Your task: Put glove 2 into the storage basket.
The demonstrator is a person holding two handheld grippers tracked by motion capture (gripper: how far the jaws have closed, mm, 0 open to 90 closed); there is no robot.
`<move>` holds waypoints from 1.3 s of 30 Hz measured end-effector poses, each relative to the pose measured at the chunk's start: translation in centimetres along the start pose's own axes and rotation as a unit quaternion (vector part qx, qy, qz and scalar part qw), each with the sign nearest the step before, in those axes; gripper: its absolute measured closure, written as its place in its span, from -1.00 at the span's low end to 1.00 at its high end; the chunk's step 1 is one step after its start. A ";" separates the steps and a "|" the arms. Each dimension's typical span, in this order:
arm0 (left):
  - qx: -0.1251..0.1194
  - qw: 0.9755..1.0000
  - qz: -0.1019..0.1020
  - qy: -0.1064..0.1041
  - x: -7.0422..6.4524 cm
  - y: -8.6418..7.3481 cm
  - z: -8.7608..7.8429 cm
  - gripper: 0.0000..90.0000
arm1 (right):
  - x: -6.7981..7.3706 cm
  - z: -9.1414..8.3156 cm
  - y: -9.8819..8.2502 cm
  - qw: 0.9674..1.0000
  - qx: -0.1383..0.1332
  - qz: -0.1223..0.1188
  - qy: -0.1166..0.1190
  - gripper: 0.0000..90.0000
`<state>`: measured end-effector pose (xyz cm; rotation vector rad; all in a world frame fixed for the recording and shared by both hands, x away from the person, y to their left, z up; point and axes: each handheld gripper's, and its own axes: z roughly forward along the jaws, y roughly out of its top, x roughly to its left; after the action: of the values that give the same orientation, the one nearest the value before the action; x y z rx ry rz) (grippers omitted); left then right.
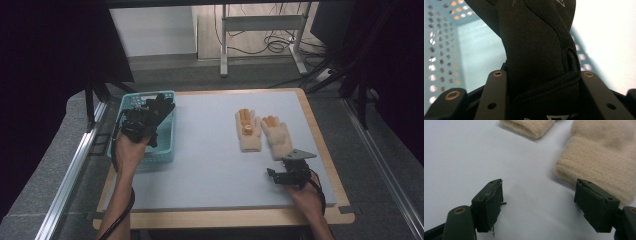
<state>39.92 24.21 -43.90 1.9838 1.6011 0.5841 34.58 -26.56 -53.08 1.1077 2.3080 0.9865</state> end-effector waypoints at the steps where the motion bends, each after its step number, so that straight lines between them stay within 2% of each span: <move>1: 0.004 1.000 -0.004 0.005 0.4 0.0 0.2 0.34 | 0.0 0.0 0.0 1.000 0.000 0.000 0.000 -0.50; 4: 0.020 0.999 -0.019 0.021 2.1 0.0 1.0 0.34 | 0.0 0.0 0.0 1.000 0.000 0.000 0.000 -0.50; 7: 0.029 0.999 -0.022 0.029 2.8 0.1 1.5 0.34 | 0.0 0.0 0.0 1.000 0.000 0.000 0.000 -0.50; 9: 0.049 0.998 -0.024 0.043 3.8 0.5 2.4 0.34 | 0.0 0.0 0.0 1.000 0.000 0.000 0.000 -0.50; 12: 0.061 0.997 -0.034 0.046 4.5 0.8 2.9 0.34 | 0.0 0.0 0.0 1.000 0.000 0.000 0.000 -0.50; 17: 0.087 0.995 -0.045 0.037 5.5 1.2 4.3 0.33 | 0.0 0.0 0.0 1.000 0.000 0.000 0.000 -0.50; 20: 0.107 0.992 -0.046 0.053 5.9 1.3 5.7 0.31 | 0.0 0.0 0.0 1.000 0.000 0.000 0.000 -0.50; 21: 0.107 0.992 -0.046 0.053 5.9 1.3 5.7 0.31 | 0.0 0.0 0.0 1.000 0.000 0.000 0.000 -0.50; 22: 0.125 0.989 -0.045 0.067 6.1 1.3 6.4 0.30 | 0.0 0.0 0.0 1.000 0.000 0.001 0.000 -0.50; 23: 0.125 0.989 -0.045 0.067 6.1 1.3 6.4 0.30 | 0.0 0.0 0.0 1.000 0.000 0.000 0.000 -0.50; 25: 0.136 0.987 -0.050 0.074 6.5 1.2 6.9 0.30 | 0.0 0.0 0.0 1.000 0.000 0.000 0.000 -0.50; 26: 0.148 0.984 -0.056 0.077 6.8 1.1 7.4 0.28 | 0.0 0.0 0.0 1.000 0.000 0.000 0.000 -0.50; 28: 0.154 0.983 -0.059 0.080 7.1 0.9 7.8 0.25 | 0.0 0.0 0.0 1.000 0.000 0.000 0.000 -0.50; 29: 0.160 0.982 -0.056 0.082 7.2 0.9 7.9 0.22 | 0.0 0.0 0.0 1.000 0.000 0.000 0.000 -0.50; 33: 0.164 0.982 -0.047 0.086 7.4 0.8 8.1 0.07 | 0.0 0.0 0.0 1.000 0.000 0.000 0.000 -0.50; 34: 0.164 0.982 -0.044 0.089 7.4 0.8 8.1 -0.15 | 0.0 0.0 0.0 1.000 0.000 0.000 0.001 -0.50; 35: 0.167 0.981 -0.040 0.088 7.4 0.9 8.0 -0.15 | 0.0 0.0 0.0 1.000 0.000 0.000 0.001 -0.50; 38: 0.169 0.982 -0.038 0.071 7.4 1.0 7.8 -0.42 | 0.0 0.0 0.0 1.000 0.000 0.000 0.000 -0.50; 39: 0.169 0.983 -0.038 0.064 7.3 1.1 7.7 -0.57 | 0.0 0.0 0.0 1.000 0.000 0.000 0.000 -0.50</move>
<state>47.06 30.22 -49.04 2.1468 1.9543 0.4411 34.59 -26.55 -53.09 1.1079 2.3080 0.9874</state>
